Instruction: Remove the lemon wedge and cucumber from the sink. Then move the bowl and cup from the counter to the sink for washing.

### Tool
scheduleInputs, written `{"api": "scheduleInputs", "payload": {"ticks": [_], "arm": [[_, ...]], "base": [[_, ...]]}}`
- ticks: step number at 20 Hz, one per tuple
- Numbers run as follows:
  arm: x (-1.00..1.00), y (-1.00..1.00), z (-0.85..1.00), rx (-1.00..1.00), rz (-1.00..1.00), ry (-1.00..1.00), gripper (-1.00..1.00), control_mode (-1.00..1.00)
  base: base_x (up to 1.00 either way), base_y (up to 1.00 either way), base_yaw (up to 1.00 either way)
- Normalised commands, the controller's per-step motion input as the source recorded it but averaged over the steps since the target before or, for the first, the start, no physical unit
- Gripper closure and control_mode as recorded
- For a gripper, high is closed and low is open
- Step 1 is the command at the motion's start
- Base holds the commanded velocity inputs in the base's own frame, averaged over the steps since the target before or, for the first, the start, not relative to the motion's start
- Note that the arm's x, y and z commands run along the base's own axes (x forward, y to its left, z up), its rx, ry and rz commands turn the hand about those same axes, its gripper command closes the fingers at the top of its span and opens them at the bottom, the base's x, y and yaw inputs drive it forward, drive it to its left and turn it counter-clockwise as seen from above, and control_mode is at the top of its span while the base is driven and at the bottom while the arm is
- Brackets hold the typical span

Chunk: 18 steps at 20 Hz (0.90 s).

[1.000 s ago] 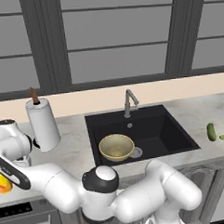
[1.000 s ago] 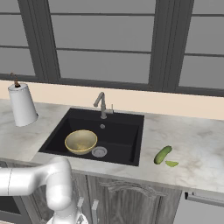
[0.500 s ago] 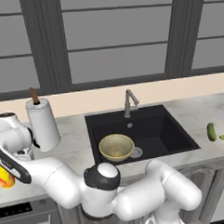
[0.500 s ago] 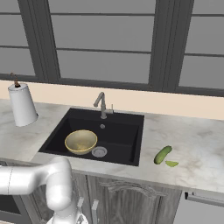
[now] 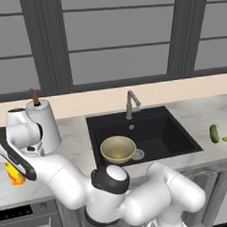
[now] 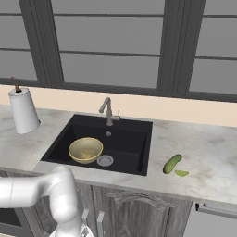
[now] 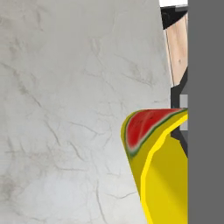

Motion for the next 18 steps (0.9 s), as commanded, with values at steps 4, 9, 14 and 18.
{"api": "scheduleInputs", "payload": {"ticks": [4,9,14,18], "arm": [[-0.10,-0.48,0.10,0.00,-0.06,0.00,1.00,-1.00],[-0.10,-0.53,0.11,0.00,-0.05,-0.01,1.00,-1.00],[-0.08,-0.55,0.13,0.00,-0.05,-0.01,1.00,-1.00],[-0.02,-0.57,0.19,0.00,-0.04,0.00,1.00,-1.00]], "base": [[0.00,0.00,0.00],[0.00,0.00,0.00],[0.00,0.00,0.00],[0.00,0.00,0.00]]}}
